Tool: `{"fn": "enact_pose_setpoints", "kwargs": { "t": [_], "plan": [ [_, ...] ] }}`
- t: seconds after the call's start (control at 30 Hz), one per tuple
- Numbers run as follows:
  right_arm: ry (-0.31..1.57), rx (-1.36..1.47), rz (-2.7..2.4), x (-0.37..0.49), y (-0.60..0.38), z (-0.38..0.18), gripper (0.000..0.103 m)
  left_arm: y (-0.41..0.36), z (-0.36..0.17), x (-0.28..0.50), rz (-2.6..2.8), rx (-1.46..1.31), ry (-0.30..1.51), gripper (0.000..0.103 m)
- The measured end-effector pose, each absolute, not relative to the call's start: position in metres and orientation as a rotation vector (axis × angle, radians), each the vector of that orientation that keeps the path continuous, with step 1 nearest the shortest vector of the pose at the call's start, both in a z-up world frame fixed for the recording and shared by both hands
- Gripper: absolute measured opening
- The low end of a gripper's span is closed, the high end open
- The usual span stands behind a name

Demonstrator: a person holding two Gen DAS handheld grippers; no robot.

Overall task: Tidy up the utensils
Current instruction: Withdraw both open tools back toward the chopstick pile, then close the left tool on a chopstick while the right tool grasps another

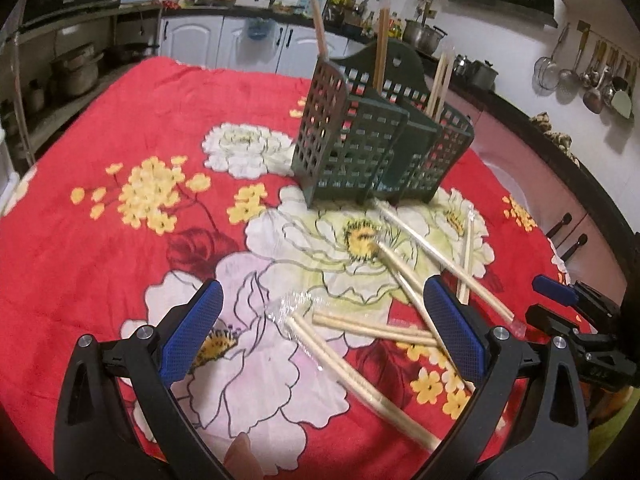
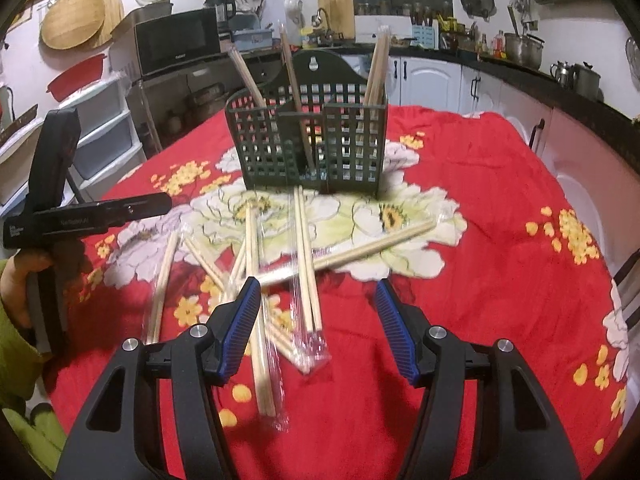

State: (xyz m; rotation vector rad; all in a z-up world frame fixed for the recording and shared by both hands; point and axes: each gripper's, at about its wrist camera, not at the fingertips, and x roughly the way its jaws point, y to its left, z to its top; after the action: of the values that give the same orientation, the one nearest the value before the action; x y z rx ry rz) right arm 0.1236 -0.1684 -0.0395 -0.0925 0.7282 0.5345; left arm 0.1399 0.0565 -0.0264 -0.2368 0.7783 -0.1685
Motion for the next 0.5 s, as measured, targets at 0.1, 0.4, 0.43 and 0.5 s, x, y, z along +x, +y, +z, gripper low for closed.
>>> {"fn": "enact_pose_setpoints", "kwargs": {
  "t": [0.1, 0.4, 0.43, 0.5],
  "plan": [
    [0.754, -0.095, 0.542, 0.121, -0.17, -0.048, 0.057, 0.058, -0.032, 0.139, -0.173, -0.245, 0.793, 0.092],
    [0.799, -0.078, 0.551, 0.119, -0.174, -0.06, 0.042, 0.064, -0.049, 0.143, -0.191, -0.303, 0.853, 0.07],
    [0.801, -0.075, 0.554, 0.119, -0.174, -0.061, 0.04, 0.065, -0.051, 0.144, -0.189, -0.307, 0.86, 0.069],
    [0.806, -0.072, 0.561, 0.119, -0.174, -0.062, 0.038, 0.065, -0.054, 0.144, -0.185, -0.313, 0.867, 0.067]
  ]
}}
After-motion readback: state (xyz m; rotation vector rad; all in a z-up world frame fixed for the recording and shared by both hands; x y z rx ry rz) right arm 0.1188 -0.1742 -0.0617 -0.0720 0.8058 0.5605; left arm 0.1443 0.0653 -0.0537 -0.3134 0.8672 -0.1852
